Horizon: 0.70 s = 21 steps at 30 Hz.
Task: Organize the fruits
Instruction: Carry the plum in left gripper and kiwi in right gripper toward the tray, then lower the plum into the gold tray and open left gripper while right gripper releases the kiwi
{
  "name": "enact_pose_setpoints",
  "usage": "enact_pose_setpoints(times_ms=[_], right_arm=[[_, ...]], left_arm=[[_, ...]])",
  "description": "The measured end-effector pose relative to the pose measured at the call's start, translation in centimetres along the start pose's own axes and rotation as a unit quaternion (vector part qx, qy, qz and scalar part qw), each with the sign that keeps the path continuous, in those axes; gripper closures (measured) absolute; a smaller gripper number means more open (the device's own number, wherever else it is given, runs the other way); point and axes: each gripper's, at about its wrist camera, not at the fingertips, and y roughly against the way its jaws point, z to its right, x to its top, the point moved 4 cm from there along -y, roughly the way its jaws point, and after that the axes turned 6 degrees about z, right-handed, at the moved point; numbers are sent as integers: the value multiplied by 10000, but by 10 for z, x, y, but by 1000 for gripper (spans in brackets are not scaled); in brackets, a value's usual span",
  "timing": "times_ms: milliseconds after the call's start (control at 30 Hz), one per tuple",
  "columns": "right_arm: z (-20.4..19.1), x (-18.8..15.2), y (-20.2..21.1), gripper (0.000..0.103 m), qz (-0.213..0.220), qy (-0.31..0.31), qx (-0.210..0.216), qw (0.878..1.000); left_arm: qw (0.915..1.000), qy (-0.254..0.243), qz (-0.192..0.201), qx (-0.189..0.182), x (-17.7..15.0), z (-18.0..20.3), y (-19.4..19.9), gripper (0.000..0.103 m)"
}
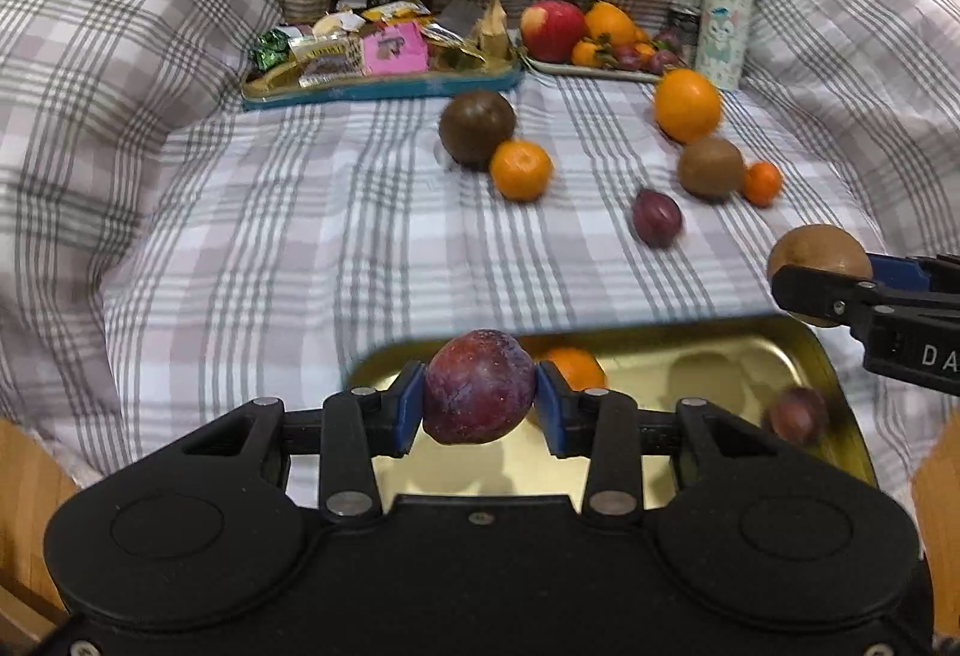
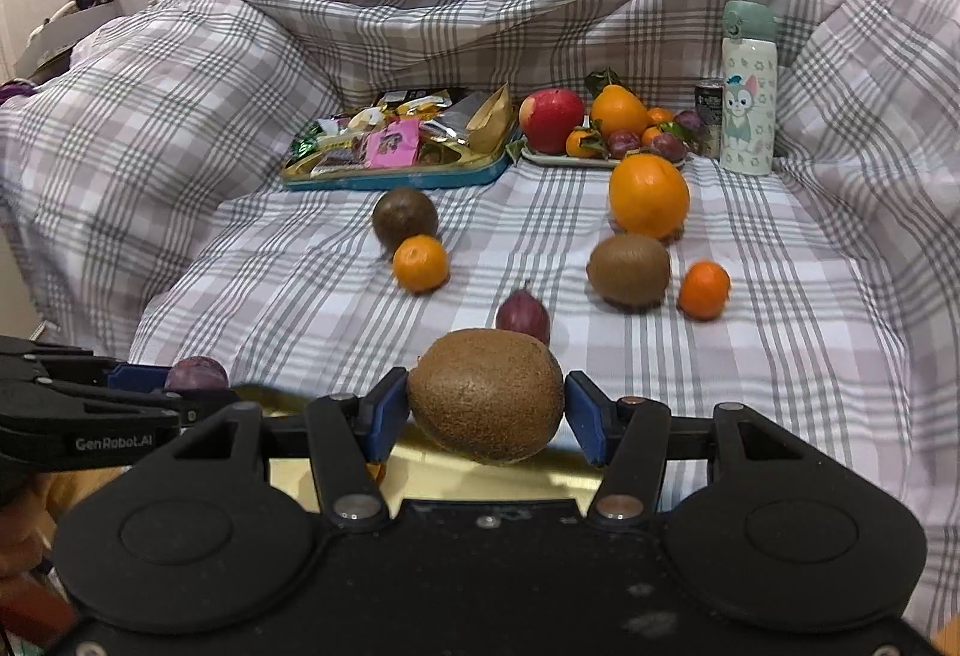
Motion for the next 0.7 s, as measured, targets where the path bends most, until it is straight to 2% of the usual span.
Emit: enact_pose_setpoints(times_ms=[367,700], right_arm=[[-3,-62,48,45,-265,-73,84,9996],[0,-97,60,45,-565,-20,35,9984]], left_arm=[[9998,-133,-168,20,-46,25,16,55],[9995,-138,-282,49,-70,34,20,55]])
